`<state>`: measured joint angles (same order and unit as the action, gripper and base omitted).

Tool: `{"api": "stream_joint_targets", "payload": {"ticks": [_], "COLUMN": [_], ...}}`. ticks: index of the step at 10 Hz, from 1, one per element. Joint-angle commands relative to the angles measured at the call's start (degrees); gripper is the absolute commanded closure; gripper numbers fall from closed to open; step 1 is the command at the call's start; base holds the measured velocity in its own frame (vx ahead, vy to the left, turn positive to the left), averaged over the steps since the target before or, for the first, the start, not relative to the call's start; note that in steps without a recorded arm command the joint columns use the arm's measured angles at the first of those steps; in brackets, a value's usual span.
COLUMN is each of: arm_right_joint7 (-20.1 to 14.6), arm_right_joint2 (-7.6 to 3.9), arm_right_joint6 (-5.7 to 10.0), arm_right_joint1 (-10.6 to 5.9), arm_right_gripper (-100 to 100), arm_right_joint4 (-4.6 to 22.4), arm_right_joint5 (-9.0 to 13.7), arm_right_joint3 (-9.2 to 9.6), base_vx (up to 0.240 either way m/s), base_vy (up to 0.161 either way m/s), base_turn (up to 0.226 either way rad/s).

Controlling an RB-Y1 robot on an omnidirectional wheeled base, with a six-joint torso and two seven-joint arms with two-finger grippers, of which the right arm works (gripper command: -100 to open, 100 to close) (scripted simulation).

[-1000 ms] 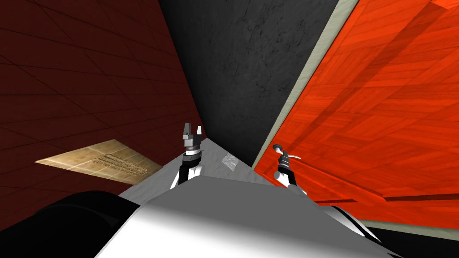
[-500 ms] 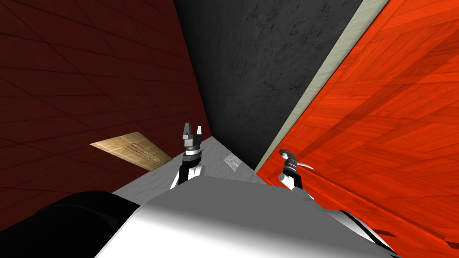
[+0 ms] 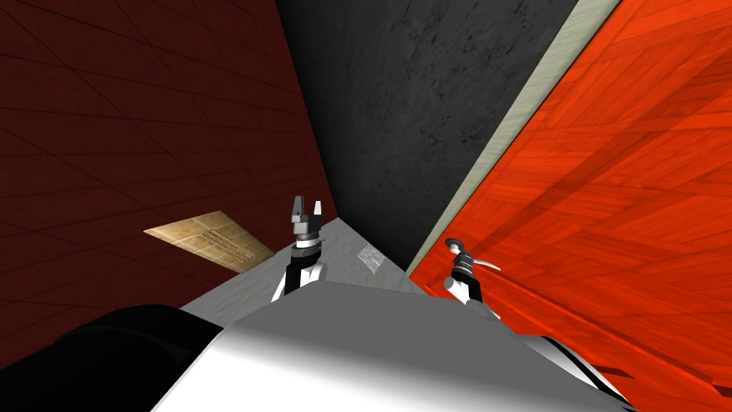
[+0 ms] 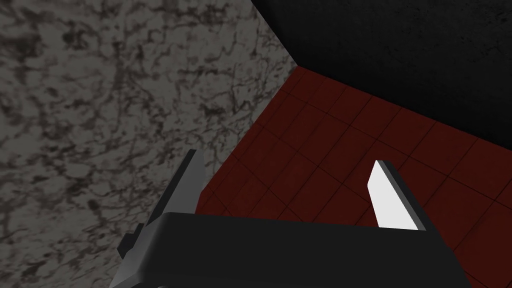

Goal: Pull the door open

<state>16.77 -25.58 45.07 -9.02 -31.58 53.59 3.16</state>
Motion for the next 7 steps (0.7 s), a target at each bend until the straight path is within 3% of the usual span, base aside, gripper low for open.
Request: {"api": "stream_joint_targets", "payload": {"ticks": [1,3,7], "arm_right_joint7": [0.08,-0.56,-1.87], "arm_right_joint2": [-0.12,0.0,0.0], "arm_right_joint6": [0.14,-0.24,-0.77], "arm_right_joint1": [-0.13,-0.06,-0.21], "arm_right_gripper": [100,100,100], "arm_right_joint4": [-0.1,-0.34,-1.13], "arm_right_joint5": [-0.06,-0.91,-2.98], "arm_right_joint3": [0.0,0.61,1.99], "base_vx": [0.0,-0.064,-0.18], "base_vy": [0.0,0.018,0.008], "base_turn": [0.0,0.018,0.039]}}
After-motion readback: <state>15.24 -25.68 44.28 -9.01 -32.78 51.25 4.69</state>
